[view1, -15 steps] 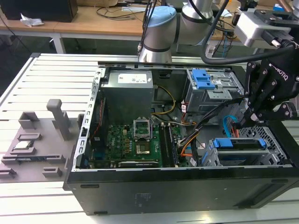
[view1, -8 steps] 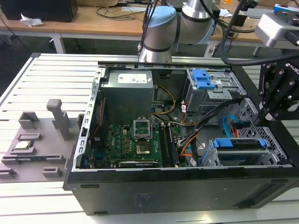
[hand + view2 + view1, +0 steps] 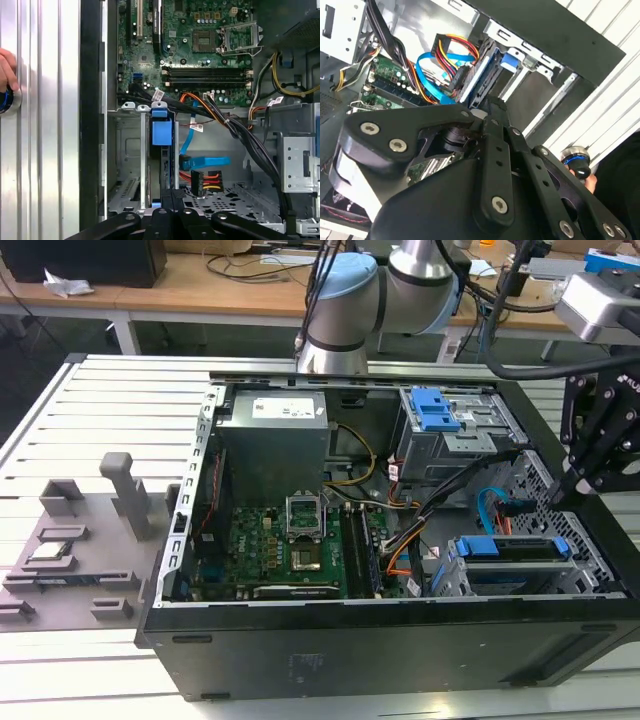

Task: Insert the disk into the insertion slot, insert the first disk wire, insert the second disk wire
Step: 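Insert the first disk wire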

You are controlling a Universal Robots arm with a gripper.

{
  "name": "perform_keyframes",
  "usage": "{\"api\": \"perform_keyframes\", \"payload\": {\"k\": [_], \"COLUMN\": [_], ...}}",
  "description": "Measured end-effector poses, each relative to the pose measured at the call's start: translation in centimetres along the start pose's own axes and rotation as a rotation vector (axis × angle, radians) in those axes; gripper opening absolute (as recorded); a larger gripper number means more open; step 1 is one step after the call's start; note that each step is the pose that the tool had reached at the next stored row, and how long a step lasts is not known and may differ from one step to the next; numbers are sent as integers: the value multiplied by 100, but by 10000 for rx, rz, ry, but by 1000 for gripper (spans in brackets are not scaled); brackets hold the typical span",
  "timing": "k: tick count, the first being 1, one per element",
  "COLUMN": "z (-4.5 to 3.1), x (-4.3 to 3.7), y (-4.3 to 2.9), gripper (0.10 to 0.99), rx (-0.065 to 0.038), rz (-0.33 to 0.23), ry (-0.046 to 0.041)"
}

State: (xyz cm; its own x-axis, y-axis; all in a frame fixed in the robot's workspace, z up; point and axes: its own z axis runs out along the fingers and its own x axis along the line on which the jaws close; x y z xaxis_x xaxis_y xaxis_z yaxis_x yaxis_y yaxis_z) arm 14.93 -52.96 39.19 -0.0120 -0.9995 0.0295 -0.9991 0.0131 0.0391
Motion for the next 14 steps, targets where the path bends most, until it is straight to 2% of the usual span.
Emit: {"api": "perform_keyframes", "payload": {"k": [1,2,4,7,9,14], "z": [62,91,116,146,176,192], "x": [-39,-68,-126,-263,-388,-407], "y": [-2,-3,-3,-4,-3,-4], "gripper": [106,106,106,106,106,114], "rx": [0,0,0,1,2,2], "rz": [2,2,3,4,7,7], "ry": [27,42,69,110,167,171]}}
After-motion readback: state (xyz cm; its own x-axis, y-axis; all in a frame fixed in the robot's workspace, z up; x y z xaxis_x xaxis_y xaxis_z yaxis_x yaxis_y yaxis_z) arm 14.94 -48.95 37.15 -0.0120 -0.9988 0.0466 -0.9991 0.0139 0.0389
